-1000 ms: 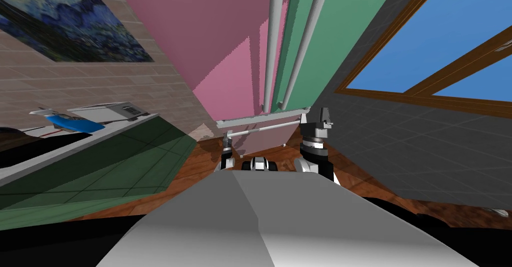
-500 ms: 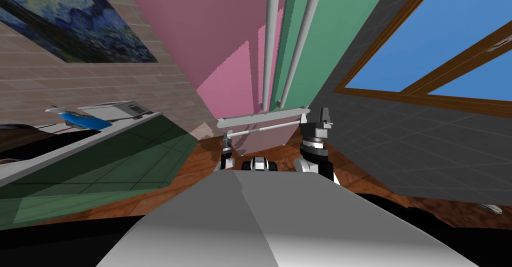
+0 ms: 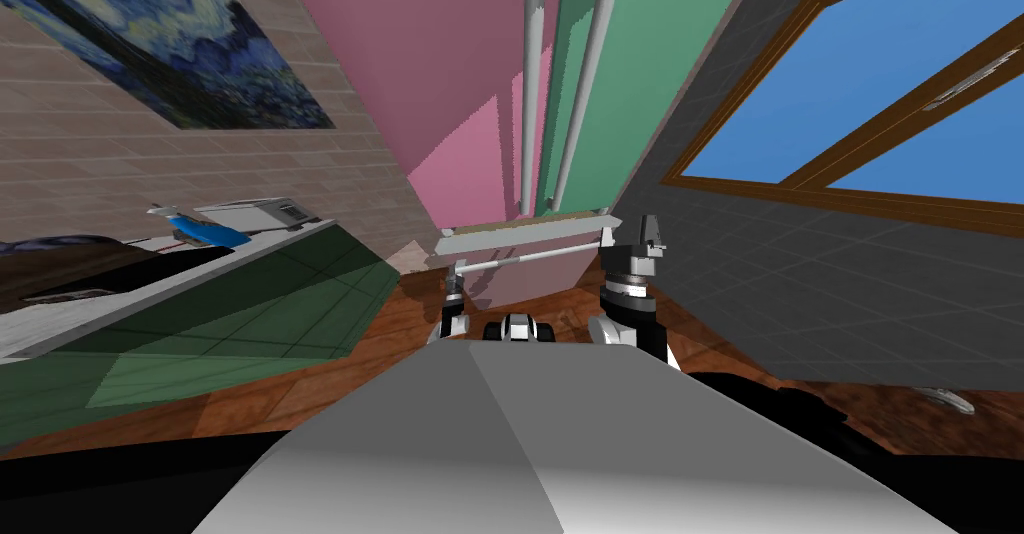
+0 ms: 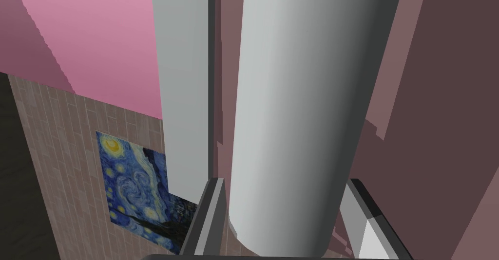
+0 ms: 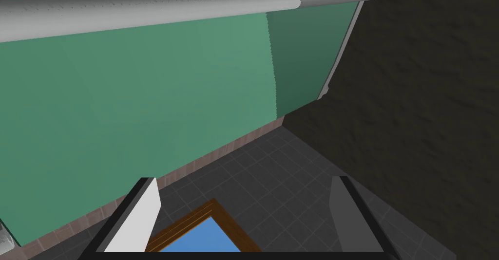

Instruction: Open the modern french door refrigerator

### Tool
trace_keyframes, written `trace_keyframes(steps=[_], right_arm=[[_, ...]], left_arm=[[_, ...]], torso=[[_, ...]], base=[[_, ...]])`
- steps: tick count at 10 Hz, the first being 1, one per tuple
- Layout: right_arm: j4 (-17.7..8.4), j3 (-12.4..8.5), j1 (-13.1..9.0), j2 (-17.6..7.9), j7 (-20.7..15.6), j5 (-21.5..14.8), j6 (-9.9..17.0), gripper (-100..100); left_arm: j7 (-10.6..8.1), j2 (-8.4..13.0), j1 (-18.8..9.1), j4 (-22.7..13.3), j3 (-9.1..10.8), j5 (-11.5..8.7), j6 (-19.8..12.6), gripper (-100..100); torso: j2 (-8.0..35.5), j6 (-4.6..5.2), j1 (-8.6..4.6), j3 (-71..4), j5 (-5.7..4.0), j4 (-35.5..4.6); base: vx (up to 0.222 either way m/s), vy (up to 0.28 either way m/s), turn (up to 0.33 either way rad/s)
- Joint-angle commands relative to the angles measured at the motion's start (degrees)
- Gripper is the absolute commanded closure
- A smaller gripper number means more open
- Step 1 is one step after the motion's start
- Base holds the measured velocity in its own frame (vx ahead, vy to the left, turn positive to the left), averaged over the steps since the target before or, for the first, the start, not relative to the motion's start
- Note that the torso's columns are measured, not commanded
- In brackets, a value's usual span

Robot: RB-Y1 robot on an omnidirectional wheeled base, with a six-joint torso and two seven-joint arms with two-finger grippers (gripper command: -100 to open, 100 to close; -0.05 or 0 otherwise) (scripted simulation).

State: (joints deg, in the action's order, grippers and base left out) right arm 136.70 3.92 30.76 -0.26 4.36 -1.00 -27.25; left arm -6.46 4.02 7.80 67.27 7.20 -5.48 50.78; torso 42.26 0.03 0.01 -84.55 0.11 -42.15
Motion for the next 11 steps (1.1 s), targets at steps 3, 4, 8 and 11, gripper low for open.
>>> trace_keyframes(steps=[3, 4, 8, 11], right_arm=[[0.0, 0.0, 0.0, 0.0, 0.0, 0.0, 0.0, 0], [0.0, 0.0, 0.0, 0.0, 0.0, 0.0, 0.0, 0], [0.0, 0.0, 0.0, 0.0, 0.0, 0.0, 0.0, 0], [0.0, 0.0, 0.0, 0.0, 0.0, 0.0, 0.0, 0]], left_arm=[[-0.18, 0.0, 0.4, 0.7, -0.43, 0.2, -0.7, 100], [-0.26, -0.1, 0.9, 0.9, -0.7, 0.3, -0.8, 100], [-0.37, -0.1, 1.3, 1.8, -0.95, 0.4, -0.9, 100], [-0.59, -0.2, 2.3, 2.3, -1.47, 0.6, -0.9, 100]], torso=[[0.0, -0.04, 0.12, 0.0, 0.01, 0.0], [-0.4, -0.04, 0.17, -0.2, -0.07, -0.1], [0.0, -0.01, 0.07, 0.0, -0.01, 0.0], [0.0, -0.03, 0.03, 0.0, -0.02, 0.0]], base=[[-0.183, -0.033, 0.011], [-0.119, -0.031, 0.016], [-0.176, -0.043, 0.019], [-0.144, -0.039, 0.02]])
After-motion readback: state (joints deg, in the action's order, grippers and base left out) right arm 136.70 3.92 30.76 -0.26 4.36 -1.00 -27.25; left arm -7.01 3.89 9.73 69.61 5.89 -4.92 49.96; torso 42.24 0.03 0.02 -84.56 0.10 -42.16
